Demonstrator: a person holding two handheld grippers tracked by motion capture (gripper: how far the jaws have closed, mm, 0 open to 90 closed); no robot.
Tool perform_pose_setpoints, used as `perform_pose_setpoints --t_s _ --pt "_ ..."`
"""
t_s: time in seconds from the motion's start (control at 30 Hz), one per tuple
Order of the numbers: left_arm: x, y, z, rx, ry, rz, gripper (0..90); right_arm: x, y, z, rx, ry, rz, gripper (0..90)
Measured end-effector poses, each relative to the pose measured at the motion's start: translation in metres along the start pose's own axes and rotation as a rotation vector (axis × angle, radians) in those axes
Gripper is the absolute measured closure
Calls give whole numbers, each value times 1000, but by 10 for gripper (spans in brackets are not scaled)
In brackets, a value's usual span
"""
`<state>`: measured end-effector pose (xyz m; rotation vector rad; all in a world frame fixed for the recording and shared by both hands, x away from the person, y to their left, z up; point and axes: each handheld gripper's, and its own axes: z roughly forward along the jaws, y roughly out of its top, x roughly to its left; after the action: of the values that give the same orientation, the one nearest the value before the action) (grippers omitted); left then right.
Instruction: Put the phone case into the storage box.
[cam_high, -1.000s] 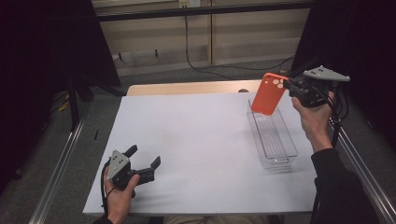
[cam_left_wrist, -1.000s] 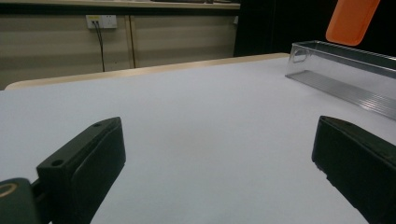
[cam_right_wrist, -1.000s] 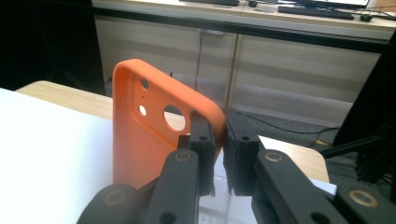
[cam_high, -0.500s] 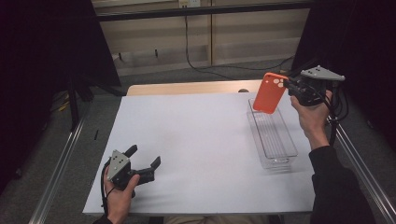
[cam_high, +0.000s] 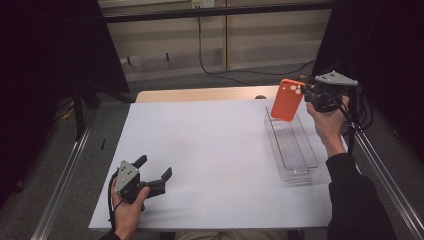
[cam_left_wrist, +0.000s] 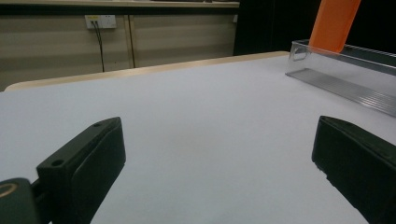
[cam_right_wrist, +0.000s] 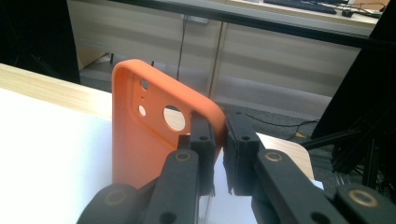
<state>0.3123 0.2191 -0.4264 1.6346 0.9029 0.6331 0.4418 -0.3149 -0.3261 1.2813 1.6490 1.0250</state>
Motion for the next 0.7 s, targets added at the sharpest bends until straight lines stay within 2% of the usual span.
perform_pose_setpoints --t_s 0.13,0.7 --pt "0 0 0 1 -1 5 27 2 -5 9 24 -14 -6 829" --pt "0 0 1 9 1 15 28 6 -13 28 51 -44 -17 831"
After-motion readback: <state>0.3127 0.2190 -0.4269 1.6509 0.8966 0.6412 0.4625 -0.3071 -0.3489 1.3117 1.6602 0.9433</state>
